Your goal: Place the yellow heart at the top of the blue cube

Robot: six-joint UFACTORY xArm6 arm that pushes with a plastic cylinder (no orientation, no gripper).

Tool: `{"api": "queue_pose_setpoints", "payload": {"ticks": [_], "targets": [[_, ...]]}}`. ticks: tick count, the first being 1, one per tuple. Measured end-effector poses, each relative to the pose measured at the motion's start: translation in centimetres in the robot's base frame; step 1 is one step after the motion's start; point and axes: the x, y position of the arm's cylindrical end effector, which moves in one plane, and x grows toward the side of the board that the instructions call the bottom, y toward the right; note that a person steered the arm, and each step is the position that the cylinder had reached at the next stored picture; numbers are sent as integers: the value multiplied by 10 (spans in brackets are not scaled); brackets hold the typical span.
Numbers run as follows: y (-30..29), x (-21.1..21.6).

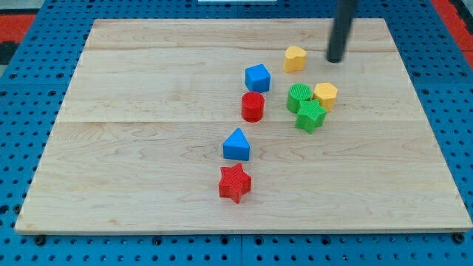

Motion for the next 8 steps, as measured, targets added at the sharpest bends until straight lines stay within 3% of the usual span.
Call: {"api": "queue_pose_setpoints", "payload": {"ticks": [2, 3, 5, 6, 7, 8], "targets": [[-103, -1], [-126, -18], [-73, -29], [-130, -34], [-103, -11], [-6, 43]]}}
